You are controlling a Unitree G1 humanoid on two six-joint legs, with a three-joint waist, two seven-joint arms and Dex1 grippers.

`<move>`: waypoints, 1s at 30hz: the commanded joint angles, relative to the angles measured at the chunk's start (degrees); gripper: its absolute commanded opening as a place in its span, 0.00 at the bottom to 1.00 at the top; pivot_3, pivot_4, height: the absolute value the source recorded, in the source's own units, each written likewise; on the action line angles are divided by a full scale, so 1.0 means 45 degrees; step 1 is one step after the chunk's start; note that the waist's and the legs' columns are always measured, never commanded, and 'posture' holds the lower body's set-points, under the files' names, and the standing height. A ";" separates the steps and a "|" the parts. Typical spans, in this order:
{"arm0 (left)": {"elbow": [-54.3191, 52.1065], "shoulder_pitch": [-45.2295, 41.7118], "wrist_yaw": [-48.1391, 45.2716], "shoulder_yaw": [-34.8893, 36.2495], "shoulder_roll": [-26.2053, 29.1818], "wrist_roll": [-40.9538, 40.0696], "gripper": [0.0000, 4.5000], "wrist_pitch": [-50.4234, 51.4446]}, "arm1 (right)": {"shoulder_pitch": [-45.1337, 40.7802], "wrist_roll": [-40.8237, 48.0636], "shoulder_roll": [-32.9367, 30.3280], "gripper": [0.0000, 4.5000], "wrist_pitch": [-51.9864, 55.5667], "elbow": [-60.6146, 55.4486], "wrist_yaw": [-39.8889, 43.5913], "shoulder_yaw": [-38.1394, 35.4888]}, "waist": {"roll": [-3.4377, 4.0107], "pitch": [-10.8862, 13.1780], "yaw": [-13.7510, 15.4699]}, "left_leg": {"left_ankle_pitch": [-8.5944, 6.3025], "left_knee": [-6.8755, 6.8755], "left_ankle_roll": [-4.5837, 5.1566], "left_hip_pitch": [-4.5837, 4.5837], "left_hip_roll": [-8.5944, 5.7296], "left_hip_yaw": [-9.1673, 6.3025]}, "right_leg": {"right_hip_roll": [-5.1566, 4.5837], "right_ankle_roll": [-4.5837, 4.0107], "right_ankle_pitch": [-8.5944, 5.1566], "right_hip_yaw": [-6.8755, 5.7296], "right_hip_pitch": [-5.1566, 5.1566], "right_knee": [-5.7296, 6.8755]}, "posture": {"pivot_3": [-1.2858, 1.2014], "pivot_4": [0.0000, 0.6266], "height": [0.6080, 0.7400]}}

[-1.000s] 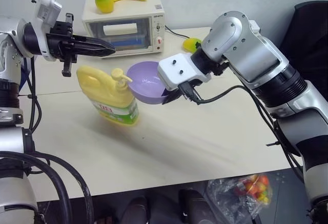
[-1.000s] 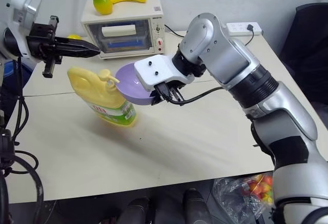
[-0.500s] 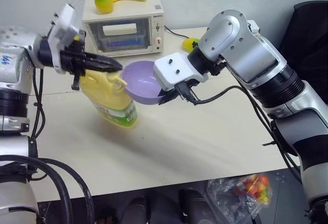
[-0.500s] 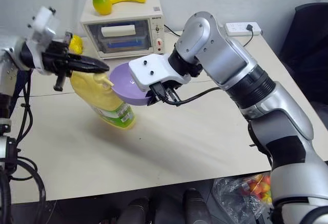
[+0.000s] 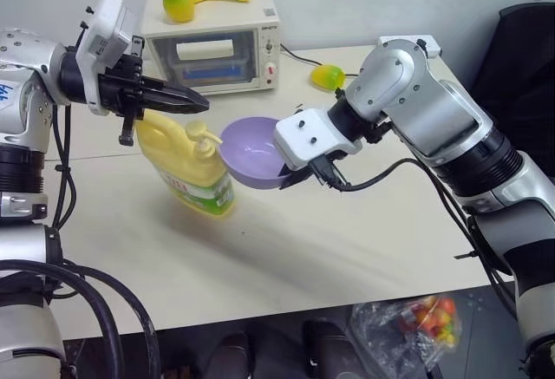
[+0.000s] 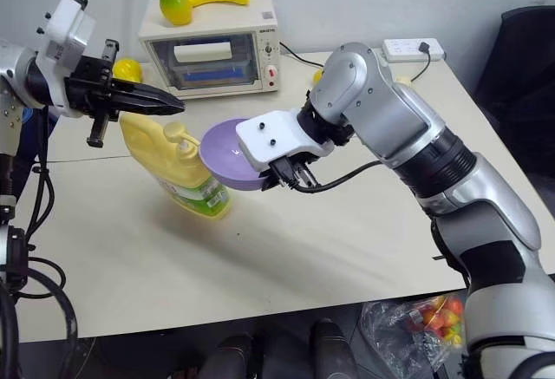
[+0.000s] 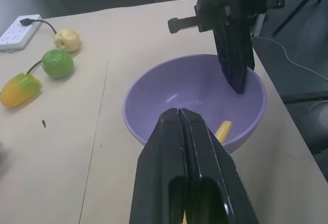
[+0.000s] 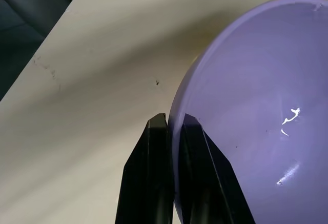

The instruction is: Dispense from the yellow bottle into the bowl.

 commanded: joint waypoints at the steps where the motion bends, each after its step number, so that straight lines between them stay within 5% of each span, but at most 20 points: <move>1: -0.0076 -0.0292 -0.1404 0.0380 0.0179 -0.0077 0.01 -0.0021 | -0.0085 -0.0004 -0.0027 0.00 0.0251 -0.0749 0.0867 -0.0303 | 0.0000 0.0000 0.0002 | 0.0000 0.0000 0.0000 0.0000 0.0000 0.0000 | -0.0001 0.0000 0.0000 0.0000 0.0000 0.0000 | 0.52 0.24 1.00; 13: -0.0862 0.0405 -0.1426 -0.0271 0.1294 -0.0597 0.01 -0.0154 | -0.0343 0.0064 0.0332 0.00 0.0797 -0.0969 0.0832 -0.0764 | 0.0000 0.0000 0.0013 | 0.0000 0.0002 0.0000 0.0000 0.0001 -0.0003 | -0.0003 0.0000 0.0000 0.0002 0.0000 0.0001 | 0.52 0.24 1.00; 30: -0.0874 0.1085 -0.1426 -0.0743 0.1258 0.0039 0.01 -0.1435 | -0.0570 0.0024 0.0457 0.00 0.0731 -0.0616 0.0866 -0.0727 | 0.0000 0.0000 0.0001 | 0.0000 0.0009 0.0001 0.0001 -0.0001 -0.0001 | -0.0003 0.0000 0.0000 0.0003 0.0001 0.0011 | 0.52 0.24 1.00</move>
